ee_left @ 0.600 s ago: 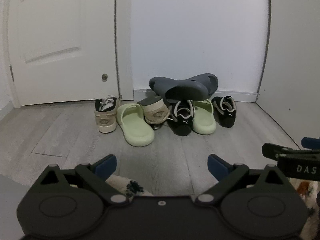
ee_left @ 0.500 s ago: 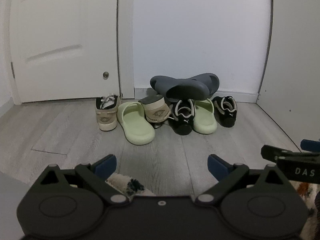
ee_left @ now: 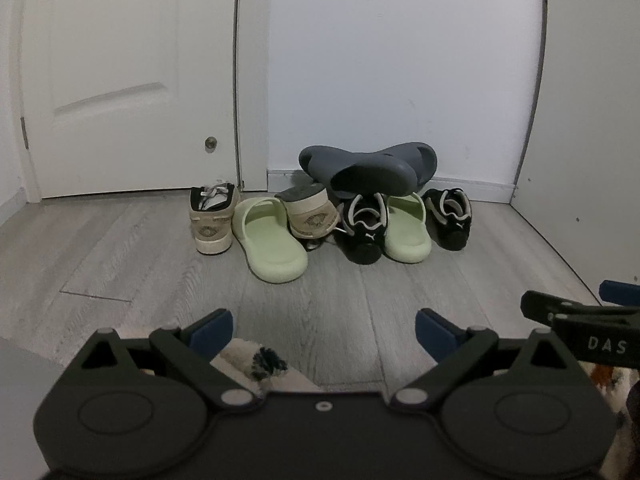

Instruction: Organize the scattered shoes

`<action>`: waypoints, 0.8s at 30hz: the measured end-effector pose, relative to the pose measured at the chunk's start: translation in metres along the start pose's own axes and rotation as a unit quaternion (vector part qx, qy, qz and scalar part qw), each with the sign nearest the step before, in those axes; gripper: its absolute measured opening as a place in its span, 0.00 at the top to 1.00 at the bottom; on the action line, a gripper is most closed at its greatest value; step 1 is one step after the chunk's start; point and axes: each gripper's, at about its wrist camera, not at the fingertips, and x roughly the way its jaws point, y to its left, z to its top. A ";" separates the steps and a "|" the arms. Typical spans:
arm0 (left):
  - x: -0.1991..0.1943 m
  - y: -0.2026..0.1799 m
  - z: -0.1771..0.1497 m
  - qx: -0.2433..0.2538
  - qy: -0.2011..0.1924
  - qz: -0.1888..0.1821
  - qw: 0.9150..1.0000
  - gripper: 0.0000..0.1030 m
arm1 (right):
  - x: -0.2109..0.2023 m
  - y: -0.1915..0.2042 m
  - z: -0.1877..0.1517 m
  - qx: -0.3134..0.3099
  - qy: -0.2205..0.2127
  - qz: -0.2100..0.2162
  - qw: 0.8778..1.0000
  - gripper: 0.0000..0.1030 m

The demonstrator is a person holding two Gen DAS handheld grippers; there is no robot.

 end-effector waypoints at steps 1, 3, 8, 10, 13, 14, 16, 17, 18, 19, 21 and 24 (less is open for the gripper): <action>0.000 0.000 0.000 0.000 0.000 0.000 1.000 0.04 | 0.000 0.000 0.000 0.000 0.001 0.000 1.000 0.00; 0.003 -0.004 -0.002 0.002 0.002 0.001 1.000 0.04 | 0.000 -0.001 0.000 0.000 0.002 0.000 1.000 0.00; 0.003 -0.010 -0.007 0.003 0.002 0.004 1.000 0.04 | -0.002 -0.002 -0.002 -0.001 0.001 0.000 1.000 0.00; 0.003 -0.010 -0.007 0.004 0.003 0.003 1.000 0.04 | -0.003 -0.003 -0.002 -0.002 0.001 0.000 1.000 0.00; 0.002 -0.010 -0.008 0.004 0.003 0.002 1.000 0.04 | -0.004 -0.003 0.000 -0.003 0.001 0.000 1.000 0.00; 0.001 -0.010 -0.008 0.004 0.002 0.002 1.000 0.04 | -0.004 -0.003 0.000 -0.003 0.001 0.000 1.000 0.00; 0.001 -0.010 -0.008 0.004 0.002 0.001 1.000 0.04 | -0.004 -0.003 0.000 -0.004 0.001 0.000 1.000 0.00; 0.001 -0.009 -0.007 0.004 0.003 0.001 1.000 0.04 | -0.004 -0.003 0.001 -0.004 0.001 0.000 1.000 0.00; 0.001 -0.008 -0.005 0.004 0.004 0.001 1.000 0.04 | -0.005 -0.003 0.001 -0.004 0.002 0.000 1.000 0.00; 0.001 -0.009 -0.005 0.004 0.004 0.000 1.000 0.04 | -0.005 -0.003 0.001 -0.004 0.002 0.000 1.000 0.00; 0.000 -0.009 -0.006 0.003 0.004 0.000 1.000 0.04 | -0.005 -0.003 0.001 -0.005 0.001 -0.001 1.000 0.00; -0.001 -0.006 -0.003 0.003 0.006 -0.002 1.000 0.04 | -0.006 -0.003 0.001 -0.006 0.002 -0.001 1.000 0.00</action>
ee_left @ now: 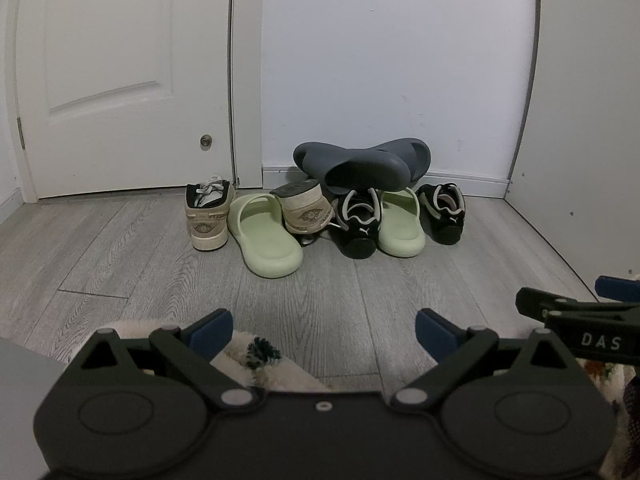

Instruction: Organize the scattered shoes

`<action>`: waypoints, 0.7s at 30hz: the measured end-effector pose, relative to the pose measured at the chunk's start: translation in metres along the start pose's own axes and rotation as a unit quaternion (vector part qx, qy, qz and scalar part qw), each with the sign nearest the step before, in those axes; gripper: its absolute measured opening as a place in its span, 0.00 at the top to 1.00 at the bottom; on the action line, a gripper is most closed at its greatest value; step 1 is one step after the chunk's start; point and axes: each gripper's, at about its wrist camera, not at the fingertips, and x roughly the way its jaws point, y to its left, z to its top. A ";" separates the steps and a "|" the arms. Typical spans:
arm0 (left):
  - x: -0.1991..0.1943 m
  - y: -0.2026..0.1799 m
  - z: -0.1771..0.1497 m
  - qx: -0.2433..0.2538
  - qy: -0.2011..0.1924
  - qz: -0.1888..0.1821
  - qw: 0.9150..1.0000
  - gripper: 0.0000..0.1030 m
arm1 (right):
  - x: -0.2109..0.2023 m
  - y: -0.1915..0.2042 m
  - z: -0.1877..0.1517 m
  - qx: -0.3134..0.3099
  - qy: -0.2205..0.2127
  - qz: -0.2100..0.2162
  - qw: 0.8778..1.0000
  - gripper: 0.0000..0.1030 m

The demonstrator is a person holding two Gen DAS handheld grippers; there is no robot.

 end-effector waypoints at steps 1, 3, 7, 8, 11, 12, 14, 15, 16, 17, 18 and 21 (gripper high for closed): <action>0.000 0.000 0.000 0.000 0.000 0.000 1.000 0.04 | 0.000 0.001 0.000 0.000 0.000 0.000 1.000 0.00; 0.000 0.000 0.000 -0.001 0.000 0.000 1.000 0.04 | 0.000 0.001 0.000 -0.001 0.001 -0.001 1.000 0.00; 0.000 0.001 0.000 -0.002 0.001 -0.001 1.000 0.04 | 0.000 0.002 0.001 -0.002 0.002 -0.001 1.000 0.00; 0.000 0.002 -0.001 -0.002 0.001 -0.002 1.000 0.04 | 0.000 0.002 0.001 -0.002 0.002 -0.002 1.000 0.00; 0.000 0.003 -0.001 -0.002 0.001 -0.002 1.000 0.04 | 0.001 0.002 0.001 -0.003 0.004 -0.002 1.000 0.00; 0.001 0.003 -0.001 -0.002 0.002 -0.002 1.000 0.04 | 0.001 0.002 0.001 -0.002 0.005 -0.002 1.000 0.00; 0.001 0.004 -0.002 -0.002 0.003 -0.001 1.000 0.04 | 0.002 0.002 0.000 -0.002 0.006 -0.003 1.000 0.00; 0.002 0.004 -0.002 -0.002 0.004 0.000 1.000 0.04 | 0.003 0.002 0.000 -0.003 0.007 -0.003 1.000 0.00; 0.003 0.004 -0.002 -0.002 0.005 0.000 1.000 0.04 | 0.004 0.002 0.000 -0.003 0.008 -0.004 1.000 0.00; 0.005 0.004 -0.002 -0.003 0.007 0.001 1.000 0.04 | 0.005 0.002 -0.001 -0.003 0.009 -0.004 1.000 0.00; 0.006 0.004 -0.002 -0.003 0.008 0.002 1.000 0.04 | 0.006 0.002 -0.001 -0.003 0.010 -0.003 1.000 0.00; 0.012 0.005 0.000 -0.002 0.006 0.005 1.000 0.04 | 0.012 0.003 0.000 -0.006 0.010 -0.001 1.000 0.00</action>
